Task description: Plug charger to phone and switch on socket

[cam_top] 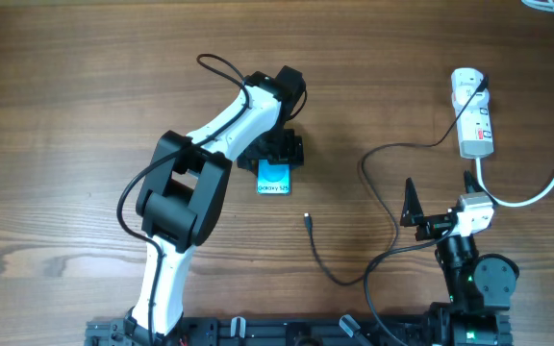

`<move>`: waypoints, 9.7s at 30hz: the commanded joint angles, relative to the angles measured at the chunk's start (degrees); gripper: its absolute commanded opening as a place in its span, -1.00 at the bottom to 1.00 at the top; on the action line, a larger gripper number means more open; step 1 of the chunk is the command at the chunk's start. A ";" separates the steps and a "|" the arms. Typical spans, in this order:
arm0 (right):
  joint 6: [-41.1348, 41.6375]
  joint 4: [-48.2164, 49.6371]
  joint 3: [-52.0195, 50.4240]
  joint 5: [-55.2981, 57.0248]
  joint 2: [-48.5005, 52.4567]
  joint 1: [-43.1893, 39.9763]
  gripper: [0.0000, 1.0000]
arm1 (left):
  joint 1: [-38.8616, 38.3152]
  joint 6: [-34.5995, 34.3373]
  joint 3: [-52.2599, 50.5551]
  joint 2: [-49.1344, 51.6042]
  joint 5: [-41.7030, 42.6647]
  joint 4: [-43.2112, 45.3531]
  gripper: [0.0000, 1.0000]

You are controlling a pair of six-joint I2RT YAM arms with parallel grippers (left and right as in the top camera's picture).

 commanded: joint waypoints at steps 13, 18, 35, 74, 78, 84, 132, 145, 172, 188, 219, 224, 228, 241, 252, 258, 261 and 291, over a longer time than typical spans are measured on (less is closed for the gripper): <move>0.28 0.31 -0.07 0.50 -0.09 0.28 1.00 | -2.16 -0.31 -2.14 1.60 -0.04 2.10 0.87; 0.28 0.31 -0.07 0.50 -0.09 0.28 1.00 | -1.53 -0.48 -2.14 1.60 -0.59 2.27 0.85; 0.28 0.31 -0.07 0.50 -0.09 0.28 0.99 | -1.53 -0.46 -2.12 1.60 -1.68 2.97 0.42; 0.28 0.31 -0.07 0.50 -0.09 0.28 0.99 | 8.15 2.64 7.21 -15.72 63.34 -6.84 0.32; 0.28 0.31 -0.07 0.50 -0.09 0.28 1.00 | 11.65 2.54 7.21 -15.72 74.77 -7.02 0.33; 0.28 0.31 -0.07 0.50 -0.09 0.28 1.00 | 16.37 2.05 7.21 -15.72 85.13 -7.72 0.34; 0.31 0.35 -0.07 0.48 -0.09 0.28 1.00 | 23.23 -15.30 7.21 -15.76 86.47 -10.91 0.26; 66.53 4.85 -0.04 -16.50 -0.04 0.28 0.99 | 25.79 -15.45 7.21 -15.78 86.44 -10.93 0.24; 38.84 -7.82 8.48 -8.28 12.83 0.28 0.99 | 23.65 -15.43 7.21 -18.45 86.42 -12.63 0.22; 21.73 -45.33 50.64 -24.72 37.24 0.28 0.99 | 21.73 -15.47 7.21 -18.45 86.40 -10.40 0.22; 27.45 -70.84 105.18 25.09 79.34 52.19 0.99 | 21.64 -15.47 7.21 -18.45 86.23 -9.99 0.20; 28.33 -70.29 111.32 26.73 85.33 53.37 0.99 | 21.62 -15.47 7.21 -18.45 85.57 -9.99 0.20; 29.75 -68.06 111.49 26.73 88.02 53.44 0.97 | 21.53 -15.50 7.21 -18.45 85.40 -9.99 0.20; 33.46 -64.02 111.47 35.15 92.96 53.44 0.79 | 21.53 -15.52 7.21 -18.45 85.42 -10.01 0.20; 33.27 -62.60 111.47 35.23 95.12 53.44 0.32 | 21.53 -15.91 7.21 -18.45 86.40 -10.03 0.20; 33.27 -61.46 111.47 35.26 95.89 53.44 0.04 | 21.53 -15.91 7.21 -18.45 86.42 -10.05 0.20; 33.05 -60.81 111.47 35.82 95.89 53.44 -0.03 | 21.53 -15.91 7.21 -18.45 86.42 -10.03 0.20; 33.05 -60.87 111.47 37.00 96.24 53.44 -0.61 | 21.53 -15.93 7.21 -18.45 86.42 -10.05 0.21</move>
